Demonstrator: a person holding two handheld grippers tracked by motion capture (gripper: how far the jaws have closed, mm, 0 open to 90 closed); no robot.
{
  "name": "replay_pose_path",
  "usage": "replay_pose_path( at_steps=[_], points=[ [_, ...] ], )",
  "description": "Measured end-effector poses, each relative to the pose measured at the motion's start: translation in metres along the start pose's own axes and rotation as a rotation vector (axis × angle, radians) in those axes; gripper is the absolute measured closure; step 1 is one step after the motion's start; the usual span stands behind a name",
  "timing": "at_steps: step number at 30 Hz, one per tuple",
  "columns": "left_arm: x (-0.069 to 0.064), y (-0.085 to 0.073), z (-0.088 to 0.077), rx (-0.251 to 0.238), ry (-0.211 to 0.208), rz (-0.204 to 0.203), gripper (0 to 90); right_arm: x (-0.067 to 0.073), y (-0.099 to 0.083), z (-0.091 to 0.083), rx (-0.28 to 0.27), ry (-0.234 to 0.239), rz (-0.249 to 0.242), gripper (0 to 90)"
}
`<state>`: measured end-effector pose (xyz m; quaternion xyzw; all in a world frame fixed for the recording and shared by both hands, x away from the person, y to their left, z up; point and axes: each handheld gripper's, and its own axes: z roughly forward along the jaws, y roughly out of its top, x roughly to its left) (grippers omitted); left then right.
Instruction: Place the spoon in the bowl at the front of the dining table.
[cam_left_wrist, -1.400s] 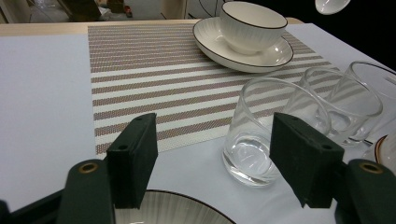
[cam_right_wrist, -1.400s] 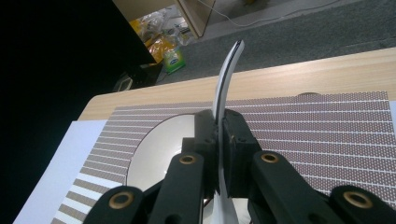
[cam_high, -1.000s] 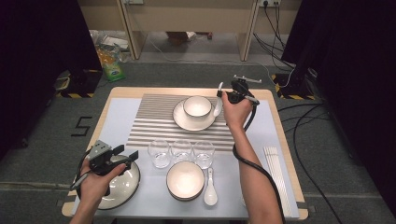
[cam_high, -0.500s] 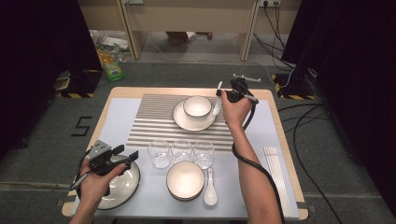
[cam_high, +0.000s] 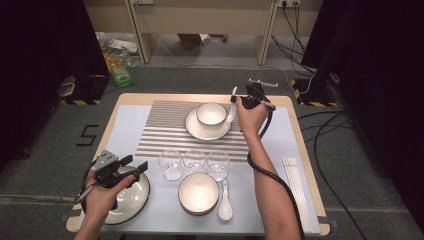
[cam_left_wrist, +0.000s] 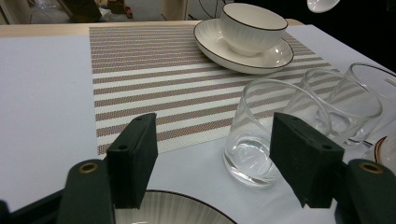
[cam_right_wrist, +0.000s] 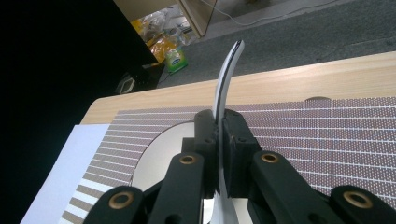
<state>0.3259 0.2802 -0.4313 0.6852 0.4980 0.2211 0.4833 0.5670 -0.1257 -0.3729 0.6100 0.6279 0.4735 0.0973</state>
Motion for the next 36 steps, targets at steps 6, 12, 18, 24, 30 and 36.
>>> replay_pose_path(
  at_steps=[6,12,18,24,30,36],
  points=[
    [0.0,0.0,0.0,0.004,0.0,-0.002,31.8,-0.001,0.001,0.001,-0.003,-0.002,-0.004,85.8],
    [0.0,0.0,0.0,0.003,-0.002,-0.002,31.8,-0.001,0.001,0.003,0.002,0.0,0.003,85.8],
    [0.0,0.0,0.0,0.005,-0.003,-0.001,31.8,-0.001,0.001,0.005,0.006,-0.002,0.004,85.8],
    [0.0,0.0,0.0,0.009,-0.006,0.0,31.8,0.0,0.001,0.008,0.007,-0.001,0.001,85.8],
    [0.0,0.0,0.001,0.01,-0.008,0.001,31.8,0.002,0.001,0.009,0.009,0.002,0.001,85.8],
    [0.0,0.0,0.0,0.008,-0.008,-0.001,31.7,0.003,0.002,0.011,0.011,0.001,0.0,85.8]
  ],
)
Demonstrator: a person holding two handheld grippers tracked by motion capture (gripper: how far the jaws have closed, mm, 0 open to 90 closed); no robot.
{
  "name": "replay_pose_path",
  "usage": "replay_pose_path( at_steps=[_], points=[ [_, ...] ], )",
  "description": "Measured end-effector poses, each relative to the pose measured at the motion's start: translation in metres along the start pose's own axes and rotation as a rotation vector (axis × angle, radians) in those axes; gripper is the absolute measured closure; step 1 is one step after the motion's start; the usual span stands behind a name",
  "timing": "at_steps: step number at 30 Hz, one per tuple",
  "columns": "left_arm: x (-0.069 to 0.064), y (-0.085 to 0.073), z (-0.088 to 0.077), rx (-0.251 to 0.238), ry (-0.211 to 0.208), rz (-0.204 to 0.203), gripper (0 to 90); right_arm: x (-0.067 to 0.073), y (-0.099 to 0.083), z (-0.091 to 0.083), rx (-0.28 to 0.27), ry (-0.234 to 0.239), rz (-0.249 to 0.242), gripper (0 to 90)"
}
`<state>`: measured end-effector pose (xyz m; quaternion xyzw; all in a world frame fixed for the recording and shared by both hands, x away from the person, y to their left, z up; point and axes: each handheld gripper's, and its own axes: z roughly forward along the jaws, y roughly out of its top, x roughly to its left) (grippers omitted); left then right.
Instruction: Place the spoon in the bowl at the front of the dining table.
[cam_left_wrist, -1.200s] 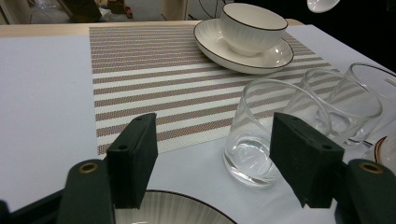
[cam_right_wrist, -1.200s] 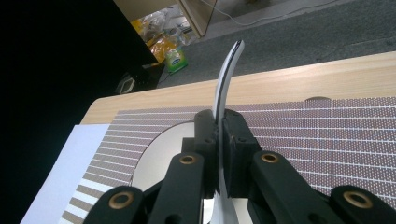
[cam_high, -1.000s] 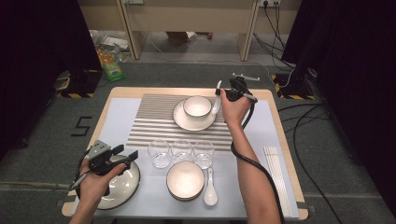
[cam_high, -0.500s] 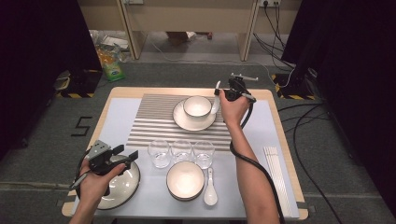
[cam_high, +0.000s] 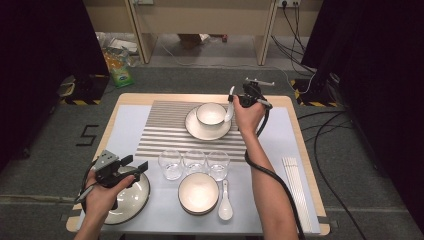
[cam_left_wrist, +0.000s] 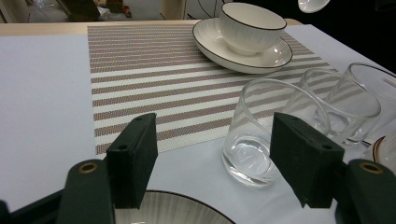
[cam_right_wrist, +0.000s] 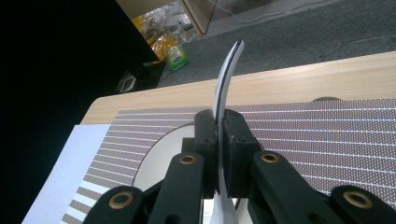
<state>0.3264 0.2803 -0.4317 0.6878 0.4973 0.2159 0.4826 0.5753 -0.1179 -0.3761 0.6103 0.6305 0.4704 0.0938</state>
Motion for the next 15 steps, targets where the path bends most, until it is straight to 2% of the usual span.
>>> replay_pose_path(
  at_steps=[15],
  points=[
    [0.0007,0.0002,-0.0003,0.0,0.002,-0.002,31.7,0.0012,0.0007,0.0037,0.004,0.001,0.002,85.8]
  ],
)
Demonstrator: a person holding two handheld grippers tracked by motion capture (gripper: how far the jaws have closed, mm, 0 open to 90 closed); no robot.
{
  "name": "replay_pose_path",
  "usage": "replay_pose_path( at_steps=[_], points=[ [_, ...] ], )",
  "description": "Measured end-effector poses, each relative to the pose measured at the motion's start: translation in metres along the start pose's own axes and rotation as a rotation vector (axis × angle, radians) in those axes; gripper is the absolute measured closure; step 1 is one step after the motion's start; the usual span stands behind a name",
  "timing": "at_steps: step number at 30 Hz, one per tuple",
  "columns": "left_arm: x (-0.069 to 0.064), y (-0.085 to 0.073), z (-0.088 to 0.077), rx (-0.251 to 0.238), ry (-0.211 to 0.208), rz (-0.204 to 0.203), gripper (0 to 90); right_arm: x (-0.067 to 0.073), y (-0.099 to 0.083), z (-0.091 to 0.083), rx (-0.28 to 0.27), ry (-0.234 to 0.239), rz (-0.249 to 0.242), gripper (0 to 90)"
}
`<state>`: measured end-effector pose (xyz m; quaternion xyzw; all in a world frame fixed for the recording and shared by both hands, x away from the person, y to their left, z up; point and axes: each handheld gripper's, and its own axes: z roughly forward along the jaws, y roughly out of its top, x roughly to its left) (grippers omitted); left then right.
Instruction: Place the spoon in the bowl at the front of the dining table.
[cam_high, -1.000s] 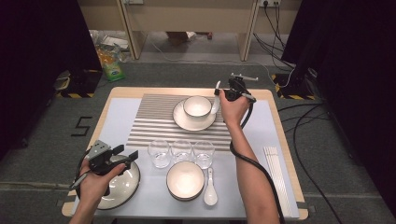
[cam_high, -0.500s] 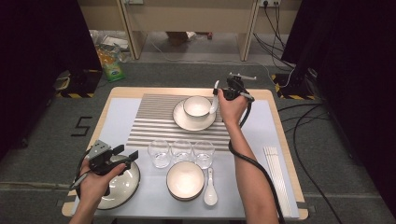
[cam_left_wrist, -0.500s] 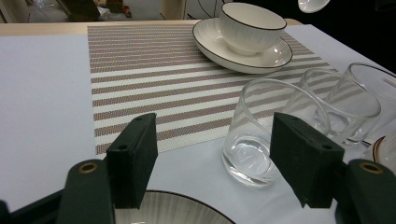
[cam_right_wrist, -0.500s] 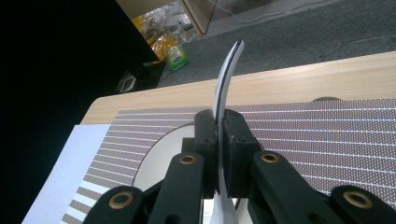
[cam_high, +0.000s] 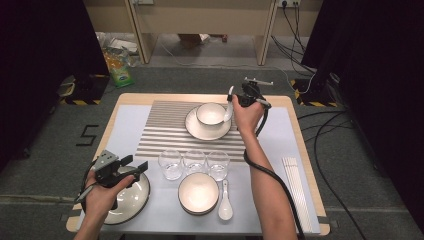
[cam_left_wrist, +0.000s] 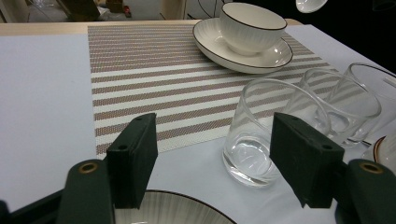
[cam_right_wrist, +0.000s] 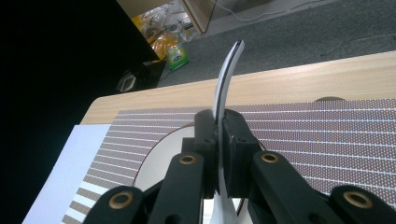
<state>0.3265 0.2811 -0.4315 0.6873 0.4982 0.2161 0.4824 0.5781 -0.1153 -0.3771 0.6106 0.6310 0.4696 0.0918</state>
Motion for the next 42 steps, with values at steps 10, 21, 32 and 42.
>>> replay_pose_path(
  at_steps=[10,21,32,42],
  points=[
    [0.0002,0.0002,-0.0005,-0.001,0.0,-0.002,31.7,0.0013,0.0014,0.0019,0.001,0.001,0.001,85.8],
    [0.0004,0.0002,-0.0011,-0.003,0.0,-0.002,31.8,0.0019,0.0021,0.0047,0.004,0.0,0.004,85.8],
    [0.0001,0.0004,-0.0007,-0.003,-0.002,-0.004,31.7,0.0036,0.0049,0.0068,0.002,0.002,0.003,85.8],
    [0.0005,0.0008,-0.001,-0.005,-0.001,-0.001,31.7,0.0028,0.0051,0.0099,0.008,0.0,0.013,85.8]
  ],
)
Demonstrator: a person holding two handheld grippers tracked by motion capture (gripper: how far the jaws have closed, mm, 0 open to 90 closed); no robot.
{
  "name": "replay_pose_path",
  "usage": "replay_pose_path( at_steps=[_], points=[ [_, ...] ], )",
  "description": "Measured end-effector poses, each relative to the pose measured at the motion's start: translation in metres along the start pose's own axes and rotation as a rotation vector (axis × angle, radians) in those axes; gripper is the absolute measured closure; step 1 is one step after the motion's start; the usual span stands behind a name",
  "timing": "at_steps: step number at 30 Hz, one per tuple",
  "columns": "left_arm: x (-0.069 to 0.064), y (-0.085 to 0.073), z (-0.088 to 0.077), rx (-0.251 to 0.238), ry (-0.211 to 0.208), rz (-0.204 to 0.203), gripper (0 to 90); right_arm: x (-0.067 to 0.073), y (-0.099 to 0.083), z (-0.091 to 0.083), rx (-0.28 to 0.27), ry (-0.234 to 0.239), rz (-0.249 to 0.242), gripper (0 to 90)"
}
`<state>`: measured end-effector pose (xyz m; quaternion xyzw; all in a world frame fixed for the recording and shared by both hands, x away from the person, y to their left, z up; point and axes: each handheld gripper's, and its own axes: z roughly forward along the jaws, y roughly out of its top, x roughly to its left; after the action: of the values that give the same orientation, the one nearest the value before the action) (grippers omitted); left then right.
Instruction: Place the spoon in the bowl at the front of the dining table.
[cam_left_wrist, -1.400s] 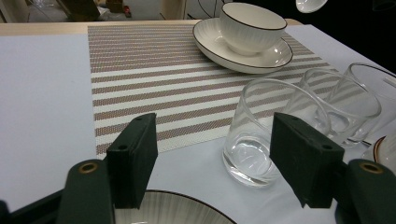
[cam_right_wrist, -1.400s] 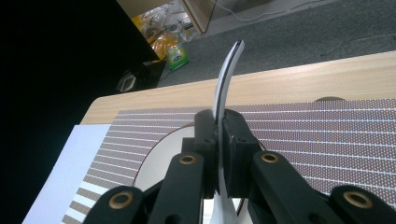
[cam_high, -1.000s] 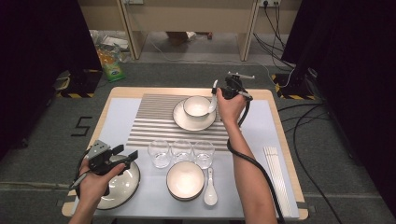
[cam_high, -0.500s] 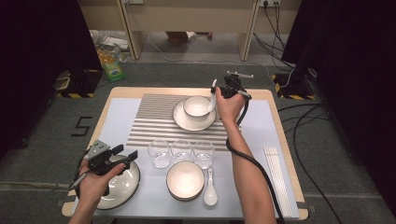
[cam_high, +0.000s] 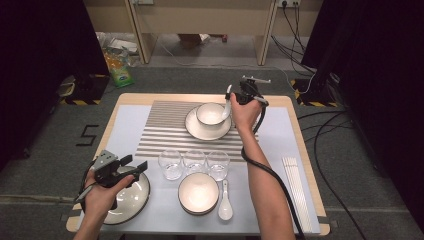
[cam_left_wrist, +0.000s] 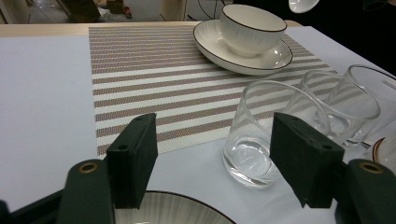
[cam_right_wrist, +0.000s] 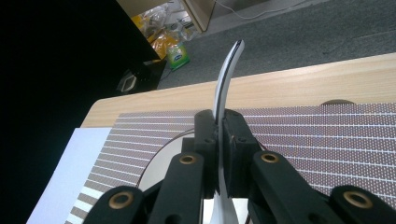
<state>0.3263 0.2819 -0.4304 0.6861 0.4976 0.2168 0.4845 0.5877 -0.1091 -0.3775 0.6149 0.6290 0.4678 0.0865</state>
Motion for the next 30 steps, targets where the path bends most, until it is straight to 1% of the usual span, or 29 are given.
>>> replay_pose_path(
  at_steps=[30],
  points=[
    [0.0,-0.0003,0.0005,0.002,-0.001,-0.001,31.7,0.002,0.0019,0.0073,0.005,0.003,0.0,85.8]
  ],
)
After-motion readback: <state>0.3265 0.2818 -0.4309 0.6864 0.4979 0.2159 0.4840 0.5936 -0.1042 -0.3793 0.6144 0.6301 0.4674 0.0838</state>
